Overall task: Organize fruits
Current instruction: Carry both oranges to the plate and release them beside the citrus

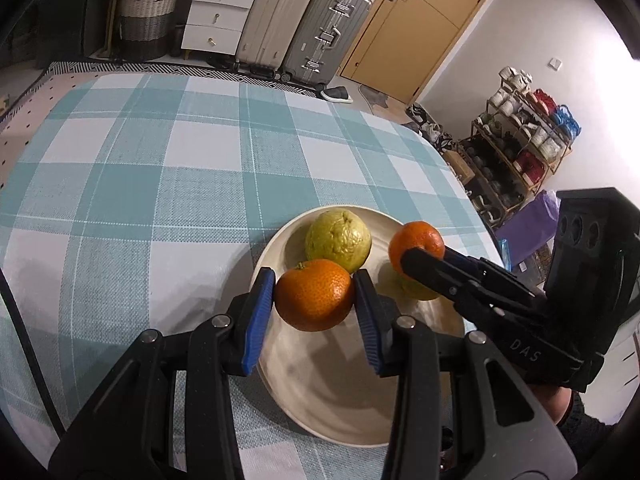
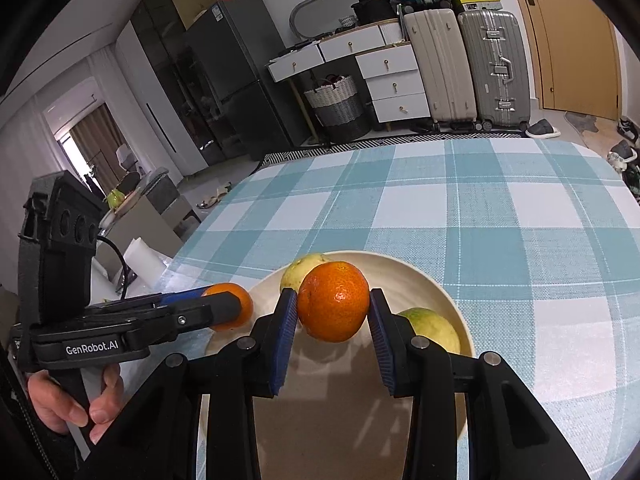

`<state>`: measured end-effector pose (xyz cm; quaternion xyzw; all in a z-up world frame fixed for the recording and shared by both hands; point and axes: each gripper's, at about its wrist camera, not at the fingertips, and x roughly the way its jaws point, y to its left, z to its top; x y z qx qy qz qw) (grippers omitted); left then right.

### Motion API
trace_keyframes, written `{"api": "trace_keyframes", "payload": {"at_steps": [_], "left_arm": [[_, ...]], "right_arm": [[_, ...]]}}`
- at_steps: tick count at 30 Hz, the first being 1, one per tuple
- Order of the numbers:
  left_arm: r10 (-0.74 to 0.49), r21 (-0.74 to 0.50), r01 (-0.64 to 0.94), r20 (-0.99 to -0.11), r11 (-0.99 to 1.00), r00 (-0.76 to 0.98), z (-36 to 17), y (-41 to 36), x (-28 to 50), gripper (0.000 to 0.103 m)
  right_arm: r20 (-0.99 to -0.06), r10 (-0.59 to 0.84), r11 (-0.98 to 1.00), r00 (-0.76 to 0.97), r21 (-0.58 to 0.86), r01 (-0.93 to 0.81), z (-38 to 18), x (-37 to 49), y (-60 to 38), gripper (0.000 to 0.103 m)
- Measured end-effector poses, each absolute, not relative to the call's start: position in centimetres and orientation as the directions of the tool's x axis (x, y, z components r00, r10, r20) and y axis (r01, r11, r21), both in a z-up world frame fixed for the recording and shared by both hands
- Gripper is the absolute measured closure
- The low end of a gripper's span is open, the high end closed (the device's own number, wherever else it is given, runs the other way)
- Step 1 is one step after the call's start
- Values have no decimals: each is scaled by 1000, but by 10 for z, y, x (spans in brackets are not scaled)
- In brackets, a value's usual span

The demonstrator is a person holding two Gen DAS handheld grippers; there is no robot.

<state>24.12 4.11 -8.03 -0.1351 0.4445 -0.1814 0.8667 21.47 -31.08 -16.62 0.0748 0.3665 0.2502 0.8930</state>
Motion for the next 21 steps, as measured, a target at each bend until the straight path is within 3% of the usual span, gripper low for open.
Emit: {"api": "trace_keyframes", "payload": {"at_steps": [13,18,21], "left_arm": [[-425,-390,187,-722,902,545,-83,38,247,66],[-412,-371,196,-702,908,581,-70,39,240,56],[-408,-376,185,-697,908,589,-64,42,237,55]], "right_arm": [[-637,455,887,623,259,-383,-168,218,-303,66],[-608,460,887,647,272,-374,-161,214,-310,53],[-582,464,884,668,258,-389,-150,207,-310,52]]}}
